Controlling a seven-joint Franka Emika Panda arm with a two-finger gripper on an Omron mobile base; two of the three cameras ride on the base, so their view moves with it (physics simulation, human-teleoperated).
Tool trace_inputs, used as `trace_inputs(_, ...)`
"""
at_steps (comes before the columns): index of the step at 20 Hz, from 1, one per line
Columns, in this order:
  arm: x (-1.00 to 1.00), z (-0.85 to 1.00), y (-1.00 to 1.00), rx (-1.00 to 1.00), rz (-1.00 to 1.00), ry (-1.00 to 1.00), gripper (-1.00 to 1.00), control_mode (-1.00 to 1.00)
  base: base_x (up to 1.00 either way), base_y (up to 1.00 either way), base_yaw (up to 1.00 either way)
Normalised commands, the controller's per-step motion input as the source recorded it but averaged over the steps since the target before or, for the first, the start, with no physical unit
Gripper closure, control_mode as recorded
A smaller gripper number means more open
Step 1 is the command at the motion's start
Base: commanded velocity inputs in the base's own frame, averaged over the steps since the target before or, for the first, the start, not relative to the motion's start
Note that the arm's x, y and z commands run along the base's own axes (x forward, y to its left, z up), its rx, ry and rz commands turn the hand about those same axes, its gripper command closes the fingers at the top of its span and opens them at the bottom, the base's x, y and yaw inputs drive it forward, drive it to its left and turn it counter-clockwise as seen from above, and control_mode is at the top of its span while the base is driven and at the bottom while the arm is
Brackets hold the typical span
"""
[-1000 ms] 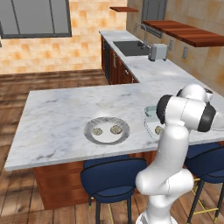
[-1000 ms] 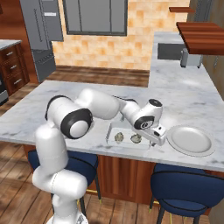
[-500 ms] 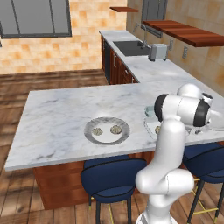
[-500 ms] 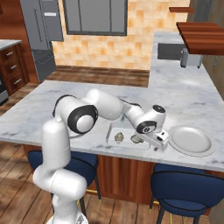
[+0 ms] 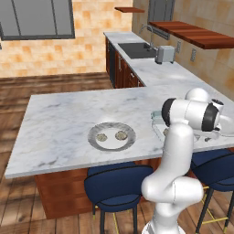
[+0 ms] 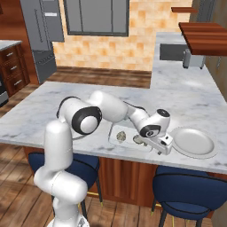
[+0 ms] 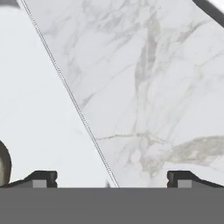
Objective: Place two dumplings into each of the tupperware containers and then place the containers in the fridge.
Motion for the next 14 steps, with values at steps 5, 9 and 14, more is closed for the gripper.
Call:
trace_inputs(5, 0.0, 0.0, 0.0, 0.0, 0.0, 0.0, 1.0, -1.0, 0.0, 0.0, 0.0)
trace_inputs(9, 0.0, 0.0, 0.0, 0.0, 0.0, 0.0, 1.0, -1.0, 0.0, 0.0, 0.0)
trace_inputs(14, 0.0, 0.06, 0.0, 0.0, -0.01, 0.0, 1.0, -1.0, 0.0, 0.0, 0.0)
